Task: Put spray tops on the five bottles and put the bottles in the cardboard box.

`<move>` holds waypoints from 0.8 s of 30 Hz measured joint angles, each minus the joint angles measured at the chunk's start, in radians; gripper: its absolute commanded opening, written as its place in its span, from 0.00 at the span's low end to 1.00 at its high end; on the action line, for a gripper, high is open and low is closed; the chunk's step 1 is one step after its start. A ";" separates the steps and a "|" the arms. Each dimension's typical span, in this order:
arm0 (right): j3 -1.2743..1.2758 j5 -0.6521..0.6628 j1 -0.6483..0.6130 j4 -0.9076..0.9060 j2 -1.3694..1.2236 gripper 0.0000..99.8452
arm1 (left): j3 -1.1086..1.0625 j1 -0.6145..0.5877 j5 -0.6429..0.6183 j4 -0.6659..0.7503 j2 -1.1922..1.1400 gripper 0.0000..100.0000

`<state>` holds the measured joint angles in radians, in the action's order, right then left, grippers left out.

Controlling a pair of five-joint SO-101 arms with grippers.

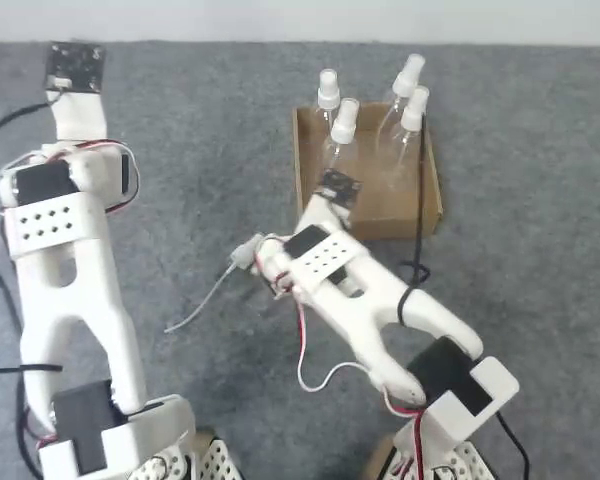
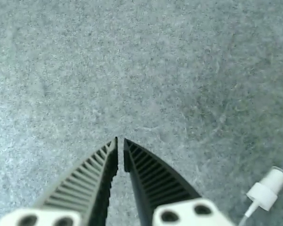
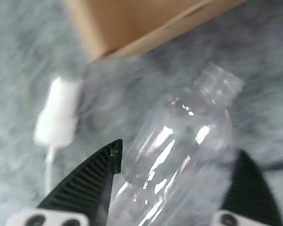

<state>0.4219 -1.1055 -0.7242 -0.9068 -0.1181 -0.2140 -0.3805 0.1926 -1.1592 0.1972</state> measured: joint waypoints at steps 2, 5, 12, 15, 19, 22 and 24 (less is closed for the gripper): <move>0.023 0.015 0.041 0.000 0.000 0.10 | 0.000 0.000 0.000 0.000 0.000 0.01; 0.054 0.055 0.098 0.000 0.000 0.09 | 0.000 0.000 0.000 0.000 0.000 0.01; 0.068 0.158 0.210 -0.094 0.005 0.09 | 0.000 0.000 0.000 0.006 0.000 0.01; 0.069 0.207 0.290 -0.152 0.006 0.05 | 0.000 0.018 -0.003 0.006 0.000 0.01; 0.069 0.282 0.399 -0.210 0.006 0.01 | -0.005 0.068 -0.003 0.006 0.000 0.01; 0.071 0.359 0.480 -0.252 0.006 0.01 | -0.049 0.121 -0.002 0.006 0.000 0.01; 0.077 0.414 0.539 -0.273 0.006 0.01 | -0.078 0.164 -0.002 0.006 0.000 0.01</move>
<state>0.4987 -0.6912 -0.1857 -1.1799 -0.1120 -0.2923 -0.2163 0.1910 -1.1531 0.1972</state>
